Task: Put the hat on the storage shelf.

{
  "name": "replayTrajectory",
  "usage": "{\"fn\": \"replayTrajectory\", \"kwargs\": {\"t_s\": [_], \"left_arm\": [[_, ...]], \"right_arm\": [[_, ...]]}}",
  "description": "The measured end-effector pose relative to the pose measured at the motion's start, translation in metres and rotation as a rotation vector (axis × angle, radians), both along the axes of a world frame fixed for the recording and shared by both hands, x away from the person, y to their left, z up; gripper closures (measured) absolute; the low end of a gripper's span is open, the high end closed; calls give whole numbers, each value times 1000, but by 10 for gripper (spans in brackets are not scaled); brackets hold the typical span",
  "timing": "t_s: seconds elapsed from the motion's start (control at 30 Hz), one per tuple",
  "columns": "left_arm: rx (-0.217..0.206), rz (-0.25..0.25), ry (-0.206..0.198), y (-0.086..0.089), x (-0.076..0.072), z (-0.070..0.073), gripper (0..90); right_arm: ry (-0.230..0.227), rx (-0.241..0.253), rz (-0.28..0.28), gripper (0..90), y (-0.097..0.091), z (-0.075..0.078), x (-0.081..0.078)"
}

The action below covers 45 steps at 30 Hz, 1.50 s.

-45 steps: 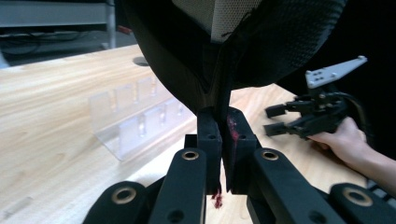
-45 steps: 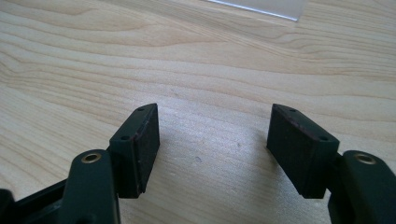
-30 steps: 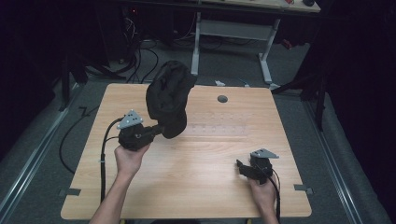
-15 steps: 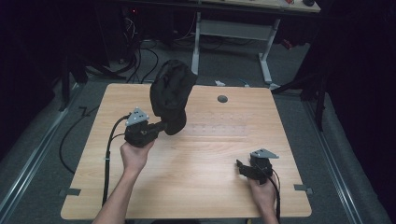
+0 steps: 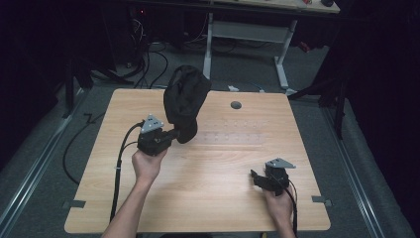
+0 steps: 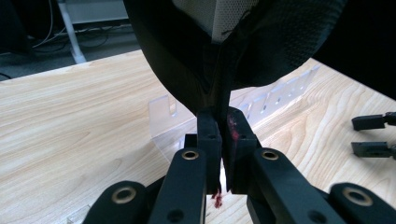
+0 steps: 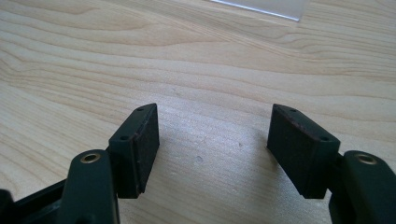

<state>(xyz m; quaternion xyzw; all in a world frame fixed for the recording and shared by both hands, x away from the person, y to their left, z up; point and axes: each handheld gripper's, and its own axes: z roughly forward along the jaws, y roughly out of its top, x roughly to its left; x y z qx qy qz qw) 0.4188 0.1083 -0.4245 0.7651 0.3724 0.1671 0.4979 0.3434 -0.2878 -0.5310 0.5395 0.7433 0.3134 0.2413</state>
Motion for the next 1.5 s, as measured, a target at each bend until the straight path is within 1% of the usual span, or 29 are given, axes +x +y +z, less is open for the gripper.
{"fn": "replayTrajectory", "kwargs": {"t_s": [0.07,0.27,0.37,0.43,0.5,0.77,0.83,0.87,0.9,0.93,0.97,1.03,1.17,1.23,1.33,1.5], "left_arm": [[8,-2,3,-2,0,-3,867],[14,-3,17,-4,2,-11,867],[12,-6,34,-5,4,-15,866],[12,-6,52,-5,5,-20,865],[16,-6,57,-4,5,-22,863],[-1,-5,74,-1,5,-23,845],[-3,-5,82,-1,5,-23,787],[2,-4,84,-1,5,-23,730],[7,-2,84,-1,4,-24,730],[12,3,87,-1,4,-23,659],[11,5,90,-1,4,-23,659],[11,11,90,0,3,-22,610],[11,16,89,3,0,-19,473],[11,17,90,4,-1,-18,456],[8,16,89,7,-4,-15,407],[4,12,88,10,-8,-12,388]], "right_arm": [[1,1,-2,344,0,0,0],[0,0,0,343,0,0,0],[0,0,0,343,0,0,0],[0,0,0,343,0,0,0],[0,0,0,343,0,0,0],[-1,0,0,343,0,0,0],[1,1,-2,343,0,0,0],[0,0,-1,344,0,0,0],[0,0,-1,344,0,0,0],[0,0,0,343,0,0,0],[0,0,0,343,0,0,0],[0,0,0,344,0,0,0],[0,0,0,343,0,0,0],[-1,-1,0,343,0,0,0],[-1,0,0,343,0,0,0],[1,1,-1,344,0,0,0]]}}
